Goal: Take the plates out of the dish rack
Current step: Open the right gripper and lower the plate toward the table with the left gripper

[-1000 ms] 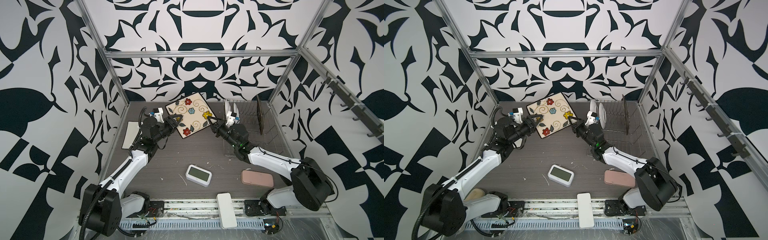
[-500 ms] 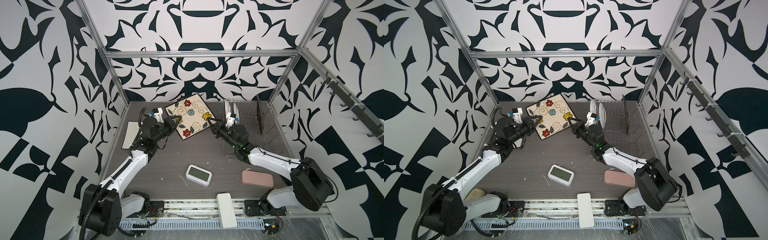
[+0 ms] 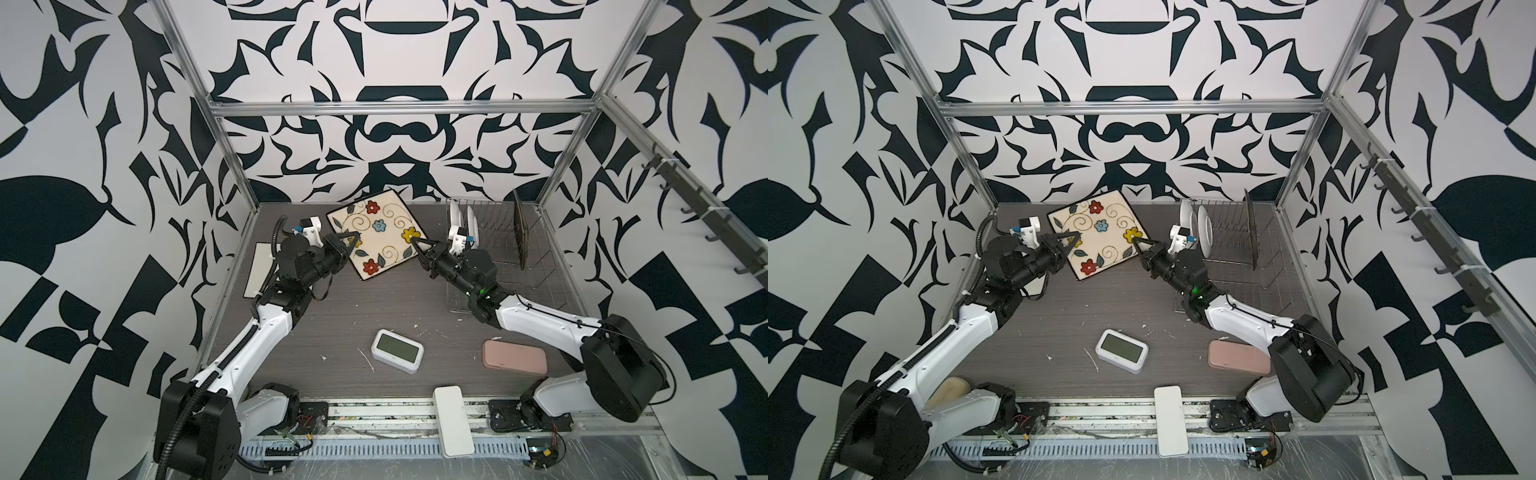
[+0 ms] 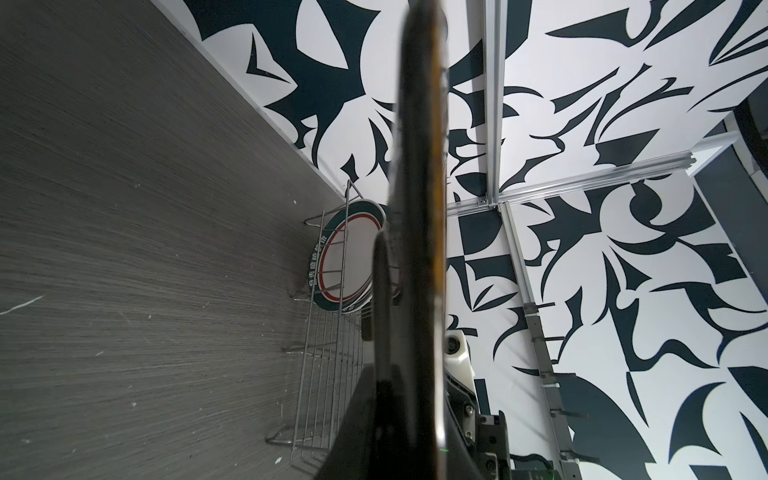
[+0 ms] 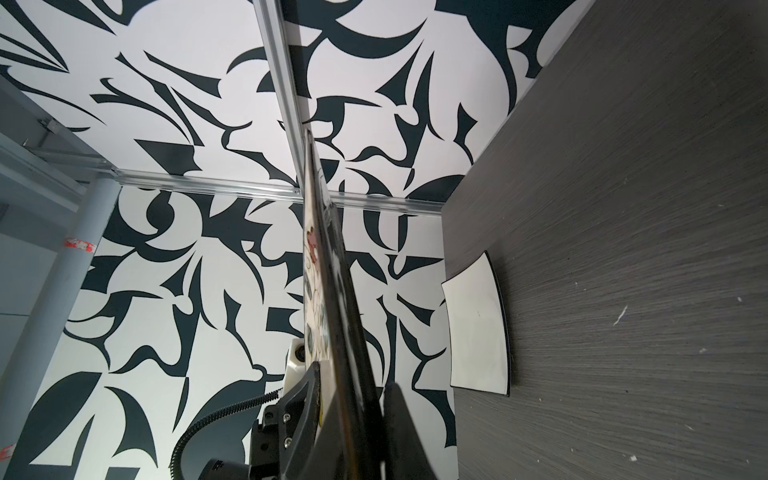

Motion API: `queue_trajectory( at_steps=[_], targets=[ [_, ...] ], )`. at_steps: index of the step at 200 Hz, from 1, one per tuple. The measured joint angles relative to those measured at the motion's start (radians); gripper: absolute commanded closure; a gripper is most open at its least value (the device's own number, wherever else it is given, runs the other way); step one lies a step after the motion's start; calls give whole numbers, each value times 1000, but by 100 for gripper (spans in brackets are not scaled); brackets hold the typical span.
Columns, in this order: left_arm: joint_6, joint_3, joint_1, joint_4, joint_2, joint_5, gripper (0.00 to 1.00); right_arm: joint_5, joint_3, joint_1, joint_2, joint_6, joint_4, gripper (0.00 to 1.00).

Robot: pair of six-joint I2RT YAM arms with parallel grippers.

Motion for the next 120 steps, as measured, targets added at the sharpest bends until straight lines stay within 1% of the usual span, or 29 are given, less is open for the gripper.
queue_trajectory(
  at_steps=[15,32,59,77,120],
  targets=[
    [2,-11,12,-14,-13,6,100,-6,0,3,0,5,14,49],
    [-13,-34,45,-18,-27,26,100,-15,0,8,0,11,14,43],
    [-50,-69,140,-19,-37,76,100,-14,0,7,0,13,13,42],
    [-67,-76,195,-23,-38,89,100,-14,0,4,-1,13,14,41],
    [-60,-137,311,-69,-64,-40,100,-22,10,-3,-61,13,67,41]
  ],
)
